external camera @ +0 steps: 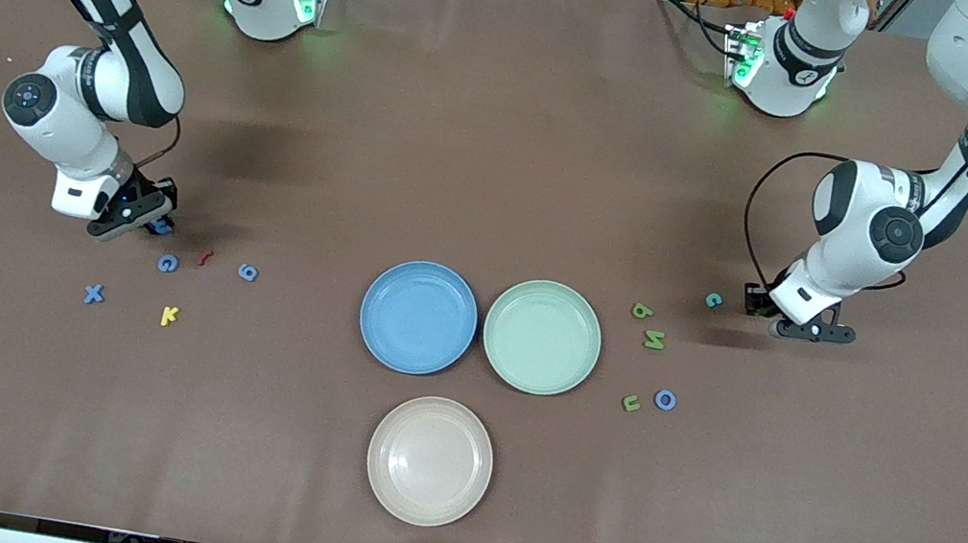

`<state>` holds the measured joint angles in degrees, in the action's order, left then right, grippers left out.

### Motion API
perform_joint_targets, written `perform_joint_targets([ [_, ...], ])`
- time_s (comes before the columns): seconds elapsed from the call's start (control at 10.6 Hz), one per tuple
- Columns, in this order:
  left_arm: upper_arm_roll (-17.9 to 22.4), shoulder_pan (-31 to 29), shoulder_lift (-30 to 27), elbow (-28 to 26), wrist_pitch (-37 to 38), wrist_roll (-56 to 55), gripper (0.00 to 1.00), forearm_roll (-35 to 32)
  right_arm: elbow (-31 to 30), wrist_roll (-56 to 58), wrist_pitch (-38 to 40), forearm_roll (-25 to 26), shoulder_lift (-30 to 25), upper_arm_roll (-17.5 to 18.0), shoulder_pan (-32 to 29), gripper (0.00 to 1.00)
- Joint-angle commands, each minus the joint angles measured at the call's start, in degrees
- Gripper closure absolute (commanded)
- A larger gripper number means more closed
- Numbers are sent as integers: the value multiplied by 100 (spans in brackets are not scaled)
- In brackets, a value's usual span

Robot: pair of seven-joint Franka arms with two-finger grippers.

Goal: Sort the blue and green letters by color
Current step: 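Lower the right gripper onto blue letter while the left gripper grasps green B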

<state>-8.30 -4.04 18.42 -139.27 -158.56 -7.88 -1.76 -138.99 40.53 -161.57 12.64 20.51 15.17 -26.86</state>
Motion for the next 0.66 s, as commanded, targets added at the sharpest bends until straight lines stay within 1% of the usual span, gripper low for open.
perform_joint_targets([
  [0.0, -22, 25, -163, 242, 1, -117, 100, -158, 91, -176, -121, 116, 95, -23, -135, 88],
  [0.09, -57, 78, -172, 417, 1, -117, 100, -158, 91, -490, 36, 116, -28, -15, -126, 92],
  [0.19, -84, 322, -173, 610, 1, -152, 100, -149, 143, -859, 394, 116, -160, -6, -65, 93],
  [0.28, -66, 742, -155, 847, 53, -353, 100, -131, 196, -1167, 676, 116, -326, 20, -30, 94],
  [0.47, -66, 1262, 2, 1479, 526, -967, 100, -131, 406, -1782, 1257, 73, -661, 29, 329, 94],
  [0.56, -66, 1474, 125, 1752, 615, -1248, 100, -123, 555, -2264, 1477, -41, -705, 29, 601, 94],
])
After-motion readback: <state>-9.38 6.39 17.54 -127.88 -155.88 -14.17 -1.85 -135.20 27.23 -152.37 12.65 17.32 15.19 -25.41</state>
